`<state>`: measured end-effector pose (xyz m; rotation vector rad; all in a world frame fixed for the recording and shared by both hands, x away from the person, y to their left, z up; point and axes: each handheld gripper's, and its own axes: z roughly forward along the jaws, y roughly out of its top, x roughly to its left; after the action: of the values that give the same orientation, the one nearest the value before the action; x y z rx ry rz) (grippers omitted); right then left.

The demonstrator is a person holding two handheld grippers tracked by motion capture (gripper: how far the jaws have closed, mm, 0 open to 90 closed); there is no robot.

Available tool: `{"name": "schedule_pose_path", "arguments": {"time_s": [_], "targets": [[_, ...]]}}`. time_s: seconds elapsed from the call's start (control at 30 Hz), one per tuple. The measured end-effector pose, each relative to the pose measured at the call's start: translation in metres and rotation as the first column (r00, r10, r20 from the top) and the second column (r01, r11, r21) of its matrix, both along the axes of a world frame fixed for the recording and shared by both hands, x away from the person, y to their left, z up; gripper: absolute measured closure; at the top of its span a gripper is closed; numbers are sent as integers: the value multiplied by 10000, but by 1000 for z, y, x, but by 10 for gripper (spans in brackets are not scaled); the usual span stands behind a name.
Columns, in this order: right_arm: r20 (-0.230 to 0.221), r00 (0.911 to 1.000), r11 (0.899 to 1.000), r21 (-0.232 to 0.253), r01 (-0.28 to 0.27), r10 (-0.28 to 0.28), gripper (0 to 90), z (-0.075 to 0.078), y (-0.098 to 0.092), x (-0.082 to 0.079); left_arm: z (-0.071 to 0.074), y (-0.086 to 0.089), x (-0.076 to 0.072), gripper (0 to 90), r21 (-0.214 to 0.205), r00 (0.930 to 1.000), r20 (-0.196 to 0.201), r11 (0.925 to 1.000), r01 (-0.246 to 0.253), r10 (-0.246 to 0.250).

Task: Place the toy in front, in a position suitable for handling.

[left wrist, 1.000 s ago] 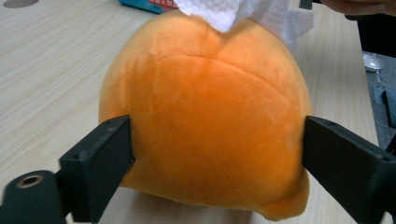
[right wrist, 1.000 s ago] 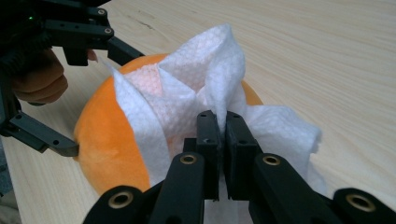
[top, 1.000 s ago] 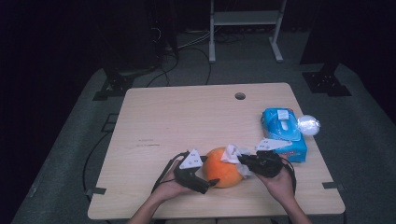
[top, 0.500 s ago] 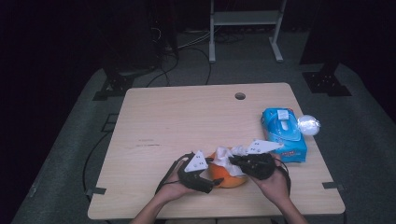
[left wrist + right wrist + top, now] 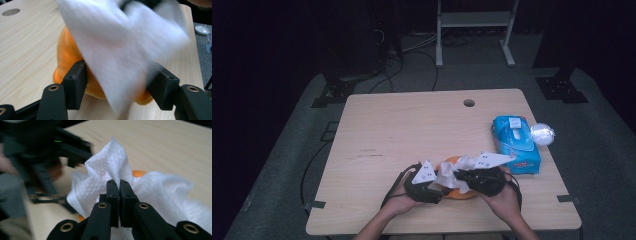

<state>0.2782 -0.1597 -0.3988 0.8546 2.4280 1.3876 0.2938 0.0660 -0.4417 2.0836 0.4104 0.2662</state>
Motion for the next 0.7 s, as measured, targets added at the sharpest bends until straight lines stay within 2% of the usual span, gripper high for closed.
{"name": "schedule_pose_path", "arguments": {"time_s": [0.07,0.13,0.2,0.3,0.37,0.43,0.47,0.5,0.57,0.63,0.7], "targets": [[-271,9985,9989,36,-473,473,868,-3,9,-3,0,0,0,368,-17,10000,6,10000,-9,9],[-195,9982,9982,-174,-578,574,868,-5,14,-4,0,0,0,367,-9,10000,20,10000,6,-6],[-122,9993,9993,-152,-351,349,868,-3,10,0,-1,0,0,368,-86,10000,-56,10000,-10,9],[68,9996,9996,-43,272,-272,867,1,-5,6,-2,0,1,366,-15,9999,-115,10000,33,-33],[270,9967,9967,-226,773,-767,867,2,-18,11,-3,0,1,364,-25,9999,-119,10000,50,-50],[180,9936,9932,-302,1124,-1119,866,0,-28,14,-3,0,1,362,-57,9999,-134,10000,55,-56],[-25,9931,9930,-174,1170,-1171,866,-3,-33,16,-3,0,1,362,-54,9999,-105,9999,92,-93],[-200,9928,9930,4,1178,-1177,867,-5,-35,16,-3,-1,1,362,4,9999,-67,9999,125,-125],[-165,9944,9945,-103,1044,-1045,869,-4,-31,13,-5,-2,0,363,142,9999,-29,9998,162,-162],[-134,9985,9986,62,524,-523,870,0,-20,8,-6,-3,0,364,153,9998,-102,9997,196,-195],[144,9996,9993,-303,229,-224,866,1,-4,4,-7,-4,-1,363,308,9997,-56,9992,239,-238]]}}
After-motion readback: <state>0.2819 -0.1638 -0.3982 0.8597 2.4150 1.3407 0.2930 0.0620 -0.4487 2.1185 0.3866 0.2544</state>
